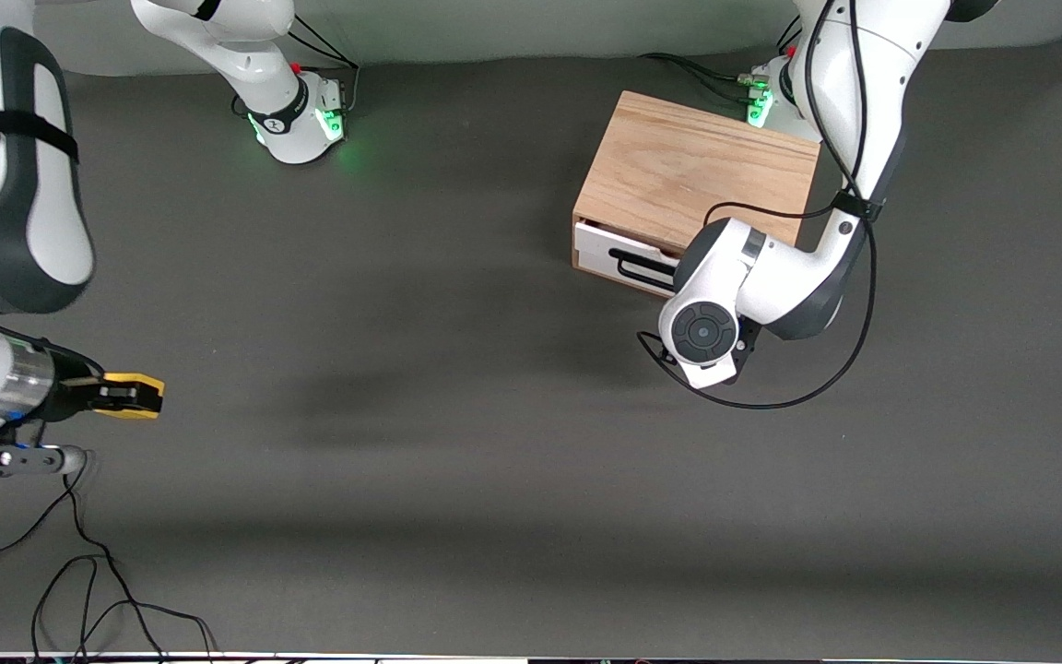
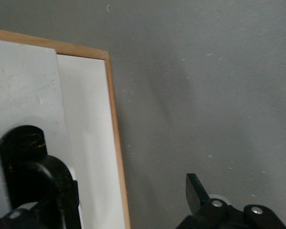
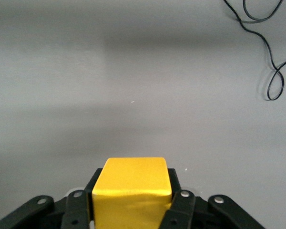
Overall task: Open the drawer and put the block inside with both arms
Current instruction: 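Lift the cube with the right gripper and carry it toward the drawer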
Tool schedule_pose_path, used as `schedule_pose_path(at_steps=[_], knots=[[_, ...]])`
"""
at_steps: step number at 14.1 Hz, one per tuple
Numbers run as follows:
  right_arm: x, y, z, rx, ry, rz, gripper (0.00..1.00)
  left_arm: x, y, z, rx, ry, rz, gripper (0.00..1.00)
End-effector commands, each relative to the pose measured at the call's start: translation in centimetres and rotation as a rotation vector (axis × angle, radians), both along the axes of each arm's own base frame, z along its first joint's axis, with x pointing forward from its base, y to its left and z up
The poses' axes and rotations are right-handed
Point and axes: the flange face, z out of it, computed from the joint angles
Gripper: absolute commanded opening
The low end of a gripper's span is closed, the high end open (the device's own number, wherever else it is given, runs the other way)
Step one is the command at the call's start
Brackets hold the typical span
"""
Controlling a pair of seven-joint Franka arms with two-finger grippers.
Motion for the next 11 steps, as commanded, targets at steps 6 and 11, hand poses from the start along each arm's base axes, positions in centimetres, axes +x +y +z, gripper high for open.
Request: schedule_pose_path(at_steps=[6, 11], knots=[[0.0, 1.9, 5.3, 0.107, -0.038, 0.002, 0.00, 4.3, 1.2, 4.1, -0.028, -0.181, -0.073, 1.00], [-1.2, 13.9, 8.1, 0.139, -0.059, -0.101, 0.00, 6.3, 2.0, 6.6, -0.070, -0.243, -0.096, 1.00]])
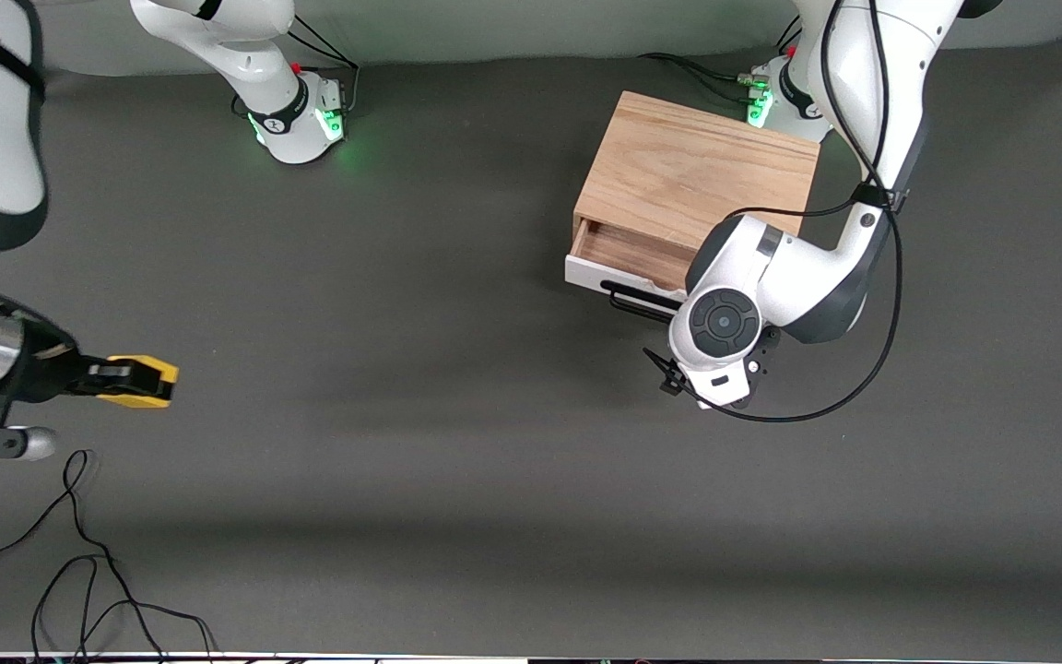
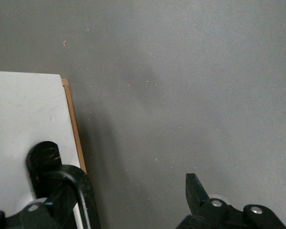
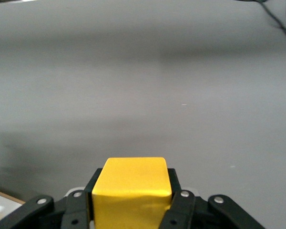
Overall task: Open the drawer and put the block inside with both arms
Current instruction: 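Lift the cube with the right gripper and carry it toward the drawer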
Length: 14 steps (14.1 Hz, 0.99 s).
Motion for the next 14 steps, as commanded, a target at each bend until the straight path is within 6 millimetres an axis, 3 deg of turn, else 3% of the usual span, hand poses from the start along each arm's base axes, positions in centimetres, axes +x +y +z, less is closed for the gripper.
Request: schedule_pose_path(at_steps=[1, 3, 7, 11, 14], knots=[[-1.2, 8.5, 1.6, 0.013, 0.005, -0.062, 0.00, 3.1, 1.5, 3.2, -0.030, -0.109, -0.050, 1.00], [-2.3, 12.8, 1.7, 0.009, 0.007, -0.087, 0.00, 3.6, 1.4, 3.5, -0.045, -0.145, -0.067, 1.00], [-2.7, 16.7, 1.2, 0.030, -0.013, -0.131, 0.00, 5.0, 2.9, 4.4, -0.063, -0.174, -0.087, 1.00], [-4.6, 24.7, -0.6, 0.049, -0.010, -0.199, 0.00, 6.4, 2.8, 6.5, -0.093, -0.219, -0.078, 1.00], [-7.2, 31.5, -2.7, 0.056, 0.007, -0.235, 0.00, 7.1, 3.0, 8.4, -0.104, -0.246, -0.078, 1.00]])
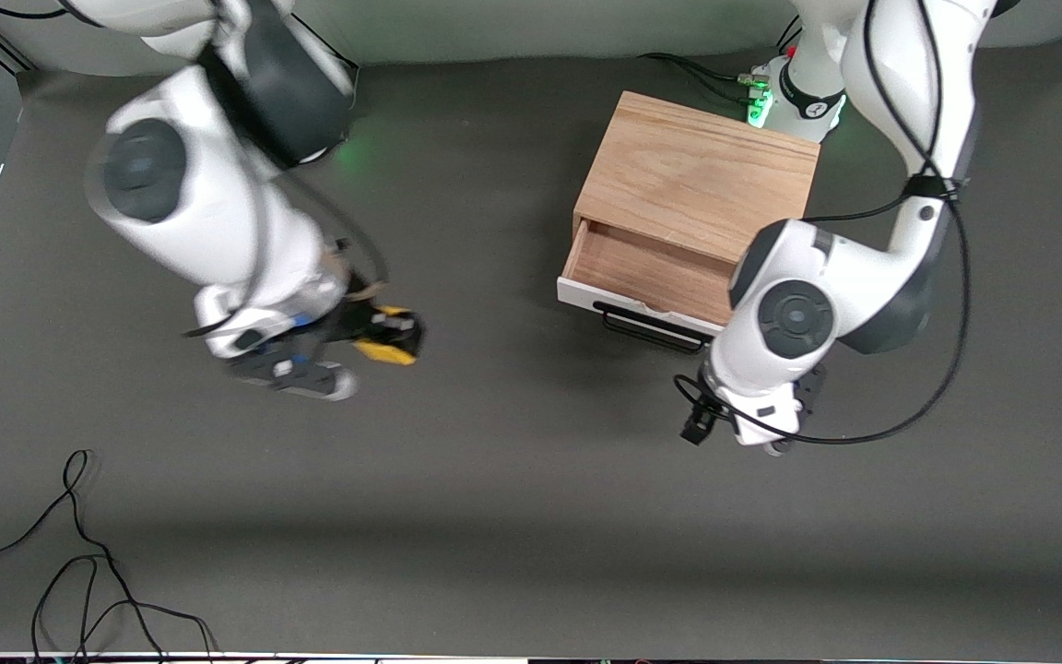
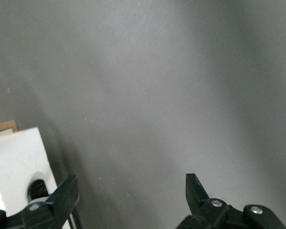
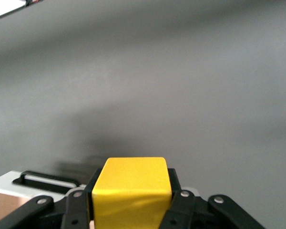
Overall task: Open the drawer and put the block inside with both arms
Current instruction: 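Lift the cube with the right gripper and carry it toward the drawer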
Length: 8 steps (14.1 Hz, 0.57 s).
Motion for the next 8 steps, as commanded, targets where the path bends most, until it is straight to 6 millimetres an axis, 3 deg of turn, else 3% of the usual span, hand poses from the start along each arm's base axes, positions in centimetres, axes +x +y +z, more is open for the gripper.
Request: schedule_pose_path(at_steps=[1, 3, 6, 7, 8], knots=[[-1.7, 5.8, -1.6, 0.027, 0.003, -0.055, 0.00, 0.8, -0.2, 2.5, -0.005, -0.037, -0.023, 1.00], [-3.9, 10.7, -3.5, 0.038, -0.004, -0.083, 0.00, 1.2, 1.3, 6.3, -0.018, -0.074, -0.029, 1.00], [-7.0, 16.0, -5.8, 0.042, -0.010, -0.111, 0.00, 0.0, 3.3, 12.3, -0.017, -0.079, -0.251, 1.00], [-8.1, 17.5, -6.7, 0.037, -0.001, -0.110, 0.00, -0.6, 4.7, 14.2, -0.019, -0.073, -0.324, 1.00], [-9.0, 18.8, -7.8, 0.033, 0.008, -0.099, 0.00, -0.9, 7.3, 16.1, -0.025, -0.066, -0.394, 1.00]])
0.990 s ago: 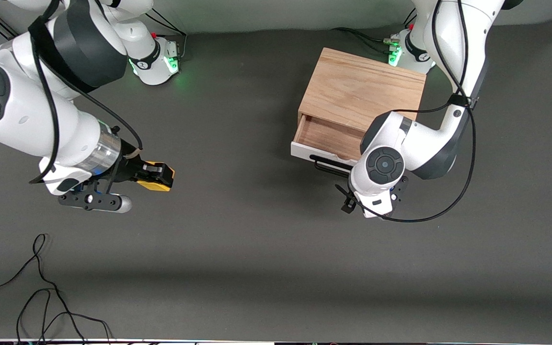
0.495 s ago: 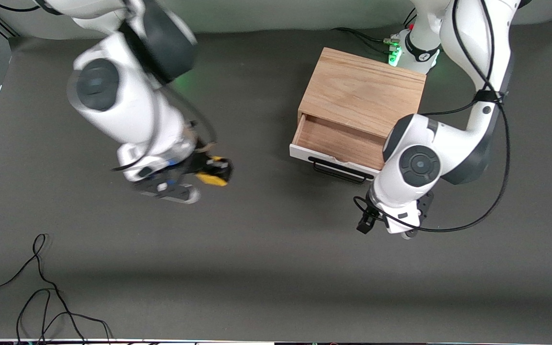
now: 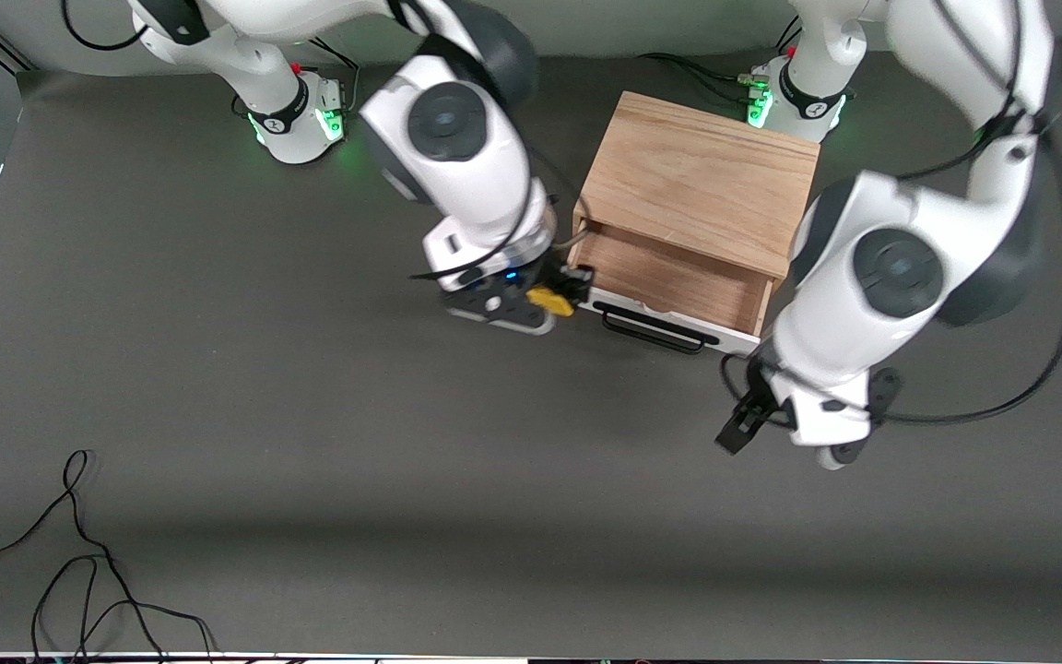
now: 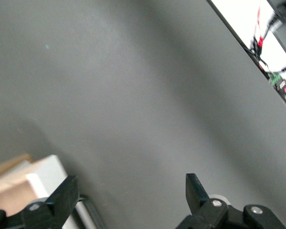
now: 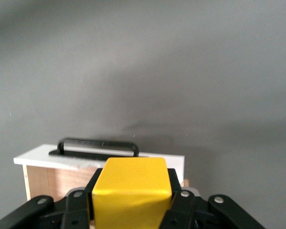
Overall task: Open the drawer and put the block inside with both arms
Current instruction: 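Lower the cube into the drawer while the left gripper withdraws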
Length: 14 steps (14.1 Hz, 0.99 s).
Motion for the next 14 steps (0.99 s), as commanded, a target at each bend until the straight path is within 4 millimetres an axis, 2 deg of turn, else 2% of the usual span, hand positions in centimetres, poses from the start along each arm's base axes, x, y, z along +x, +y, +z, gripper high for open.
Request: schedule_pose_path(at_steps=[1, 4, 5, 7, 10, 12, 14], knots=[[-1.6, 3.2, -1.6, 0.003, -0.006, -0.026, 0.00, -1.9, 6.0, 5.1, -0.018, 0.048, -0.202, 1.00], [-4.3, 7.1, -5.7, 0.004, 0.026, -0.092, 0.00, -3.8, 14.7, 8.9, -0.068, 0.102, -0.408, 1.00], [-5.6, 8.3, -7.2, -0.009, 0.036, -0.083, 0.00, -4.7, 16.7, 10.6, -0.080, 0.085, -0.449, 1.00], [-7.5, 10.0, -9.5, -0.028, 0.056, -0.102, 0.00, -6.3, 18.9, 13.2, -0.057, 0.072, -0.513, 1.00], [-8.7, 10.8, -11.4, -0.066, 0.054, -0.089, 0.00, -8.4, 19.8, 16.1, 0.046, 0.057, -0.671, 1.00], [-8.6, 10.9, -12.1, -0.074, 0.056, -0.088, 0.00, -9.4, 19.0, 16.0, 0.092, 0.073, -0.693, 1.00], [-8.6, 10.8, -13.0, -0.087, 0.057, -0.088, 0.00, -10.6, 17.3, 15.7, 0.106, 0.077, -0.733, 1.00]])
